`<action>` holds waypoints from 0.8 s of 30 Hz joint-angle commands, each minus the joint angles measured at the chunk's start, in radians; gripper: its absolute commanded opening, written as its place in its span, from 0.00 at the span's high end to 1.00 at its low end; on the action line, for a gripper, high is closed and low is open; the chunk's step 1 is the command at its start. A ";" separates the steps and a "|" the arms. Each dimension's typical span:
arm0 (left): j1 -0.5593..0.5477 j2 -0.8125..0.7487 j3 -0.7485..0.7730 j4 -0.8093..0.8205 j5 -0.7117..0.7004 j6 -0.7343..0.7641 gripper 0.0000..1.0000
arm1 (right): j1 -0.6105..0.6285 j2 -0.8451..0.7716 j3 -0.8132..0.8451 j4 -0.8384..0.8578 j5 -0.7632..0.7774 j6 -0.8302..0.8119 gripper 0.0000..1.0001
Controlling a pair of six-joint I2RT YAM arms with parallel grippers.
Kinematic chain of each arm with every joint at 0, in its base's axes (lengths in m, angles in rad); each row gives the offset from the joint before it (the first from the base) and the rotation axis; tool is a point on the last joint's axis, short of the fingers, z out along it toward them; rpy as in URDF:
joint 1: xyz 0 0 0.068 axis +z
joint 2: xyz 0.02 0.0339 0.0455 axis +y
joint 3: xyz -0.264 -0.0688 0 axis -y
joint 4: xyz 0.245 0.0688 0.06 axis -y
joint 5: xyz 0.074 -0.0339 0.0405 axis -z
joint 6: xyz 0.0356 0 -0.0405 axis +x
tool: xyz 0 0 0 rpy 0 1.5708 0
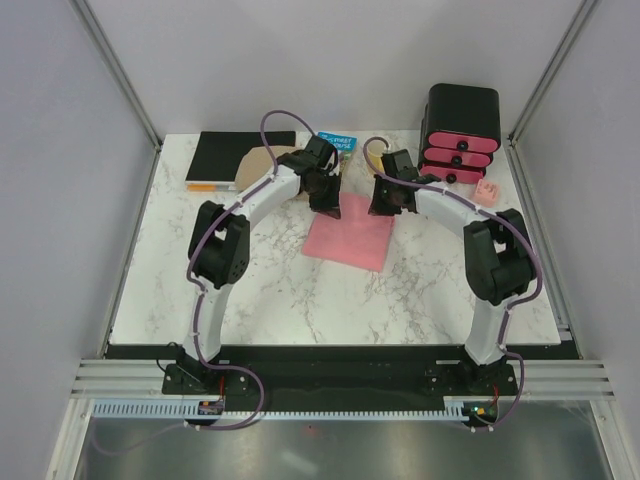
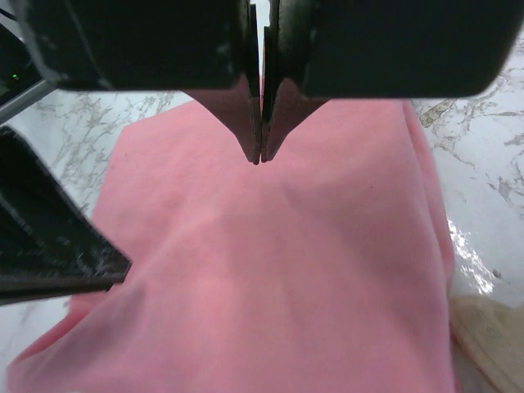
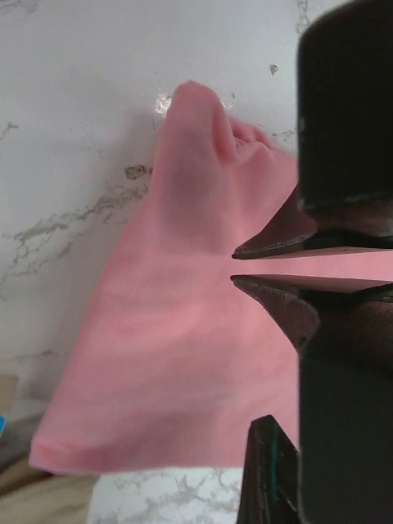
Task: Fold and stack the t-shirts
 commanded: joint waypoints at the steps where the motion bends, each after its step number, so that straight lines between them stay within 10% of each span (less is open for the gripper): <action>1: -0.006 0.020 -0.066 0.054 0.009 0.054 0.98 | -0.004 0.055 0.011 -0.002 0.101 -0.033 0.82; 24: -0.081 -0.277 -0.712 0.135 -0.023 -0.018 0.98 | 0.075 -0.010 -0.143 -0.139 0.098 -0.025 0.86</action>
